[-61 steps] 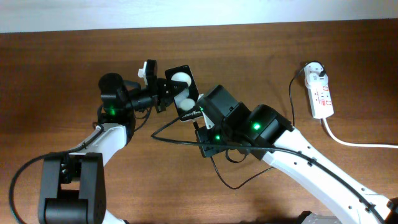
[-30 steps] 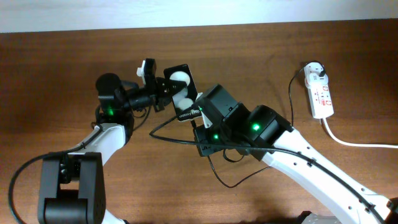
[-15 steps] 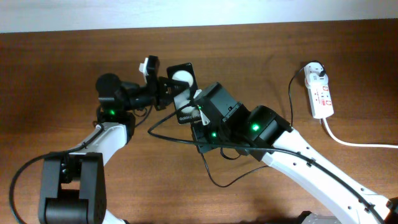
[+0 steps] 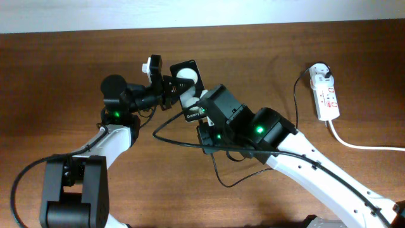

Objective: Plug charger to phone and switch on socket

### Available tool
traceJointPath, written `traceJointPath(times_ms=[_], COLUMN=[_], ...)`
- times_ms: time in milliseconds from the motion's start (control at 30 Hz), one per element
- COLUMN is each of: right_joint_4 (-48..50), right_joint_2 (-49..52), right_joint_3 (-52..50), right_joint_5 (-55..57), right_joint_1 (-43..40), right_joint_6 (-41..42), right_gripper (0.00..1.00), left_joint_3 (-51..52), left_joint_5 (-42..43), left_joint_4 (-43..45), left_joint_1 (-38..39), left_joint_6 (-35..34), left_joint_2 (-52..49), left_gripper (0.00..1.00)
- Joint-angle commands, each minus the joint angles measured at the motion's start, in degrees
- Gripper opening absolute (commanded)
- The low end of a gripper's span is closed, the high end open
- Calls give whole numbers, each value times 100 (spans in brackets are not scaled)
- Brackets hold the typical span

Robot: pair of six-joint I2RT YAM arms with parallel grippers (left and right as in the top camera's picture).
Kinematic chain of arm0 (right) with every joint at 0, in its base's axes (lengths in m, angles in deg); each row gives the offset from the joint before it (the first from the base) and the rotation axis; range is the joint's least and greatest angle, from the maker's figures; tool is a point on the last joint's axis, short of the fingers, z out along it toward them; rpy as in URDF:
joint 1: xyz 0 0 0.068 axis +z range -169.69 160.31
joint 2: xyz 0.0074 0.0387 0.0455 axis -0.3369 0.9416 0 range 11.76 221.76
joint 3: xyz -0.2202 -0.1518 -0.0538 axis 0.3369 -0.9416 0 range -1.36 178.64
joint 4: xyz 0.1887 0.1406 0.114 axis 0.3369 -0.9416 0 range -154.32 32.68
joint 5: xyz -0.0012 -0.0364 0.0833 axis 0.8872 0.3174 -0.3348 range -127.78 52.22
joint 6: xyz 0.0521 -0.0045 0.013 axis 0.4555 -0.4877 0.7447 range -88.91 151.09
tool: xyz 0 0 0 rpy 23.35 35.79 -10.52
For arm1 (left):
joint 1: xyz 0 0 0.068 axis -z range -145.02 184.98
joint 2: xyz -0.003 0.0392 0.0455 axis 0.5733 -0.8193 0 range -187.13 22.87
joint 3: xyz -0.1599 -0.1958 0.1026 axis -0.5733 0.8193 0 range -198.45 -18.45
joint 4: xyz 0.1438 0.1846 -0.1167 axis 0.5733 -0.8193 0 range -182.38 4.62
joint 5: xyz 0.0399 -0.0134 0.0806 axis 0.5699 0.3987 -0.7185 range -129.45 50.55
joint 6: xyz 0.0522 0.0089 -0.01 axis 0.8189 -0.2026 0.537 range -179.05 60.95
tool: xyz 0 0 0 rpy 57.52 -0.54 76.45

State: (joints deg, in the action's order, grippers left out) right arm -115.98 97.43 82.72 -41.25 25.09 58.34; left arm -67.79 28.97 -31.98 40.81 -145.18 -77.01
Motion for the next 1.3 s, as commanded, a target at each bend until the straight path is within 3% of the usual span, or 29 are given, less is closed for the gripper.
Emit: traceJointPath(times_ms=[0, 267, 667, 800, 933, 1100, 1200, 1267], right_joint_4=[125, 348, 654, 291, -570, -1250, -1318, -1316], right_joint_2=[0, 0, -57, -470, -1379, -2959, -3792, -4266], right_joint_3=[9, 9, 15, 26, 98, 243, 240, 240], right_joint_5=[269, 273, 431, 415, 417, 472, 861, 1069], right_joint_1=[-11, -15, -15, -15, -15, -15, -15, -15], right_joint_6=[28, 26, 24, 26, 24, -444, -472, -470], right_gripper=[11, 4, 4, 18, 44, 71, 80, 84], left_joint_3=[-63, -63, -63, -63, -63, -166, -557, -966], left_joint_5=[389, 990, 1722, 1720, 1287, 822, 802, 758], left_joint_4=[55, 55, 59, 57, 133, 1073, 837, 74], left_joint_1=[-20, -17, 302, 297, 350, 533, 678, 752], left_joint_6=[94, 90, 90, 807, 1038, 1220, 1709, 2175], left_joint_2=[46, 46, 46, 46, 46, 46, 46, 46], left_gripper=[0, 0, 0, 0, 0, 0, 0, 0])
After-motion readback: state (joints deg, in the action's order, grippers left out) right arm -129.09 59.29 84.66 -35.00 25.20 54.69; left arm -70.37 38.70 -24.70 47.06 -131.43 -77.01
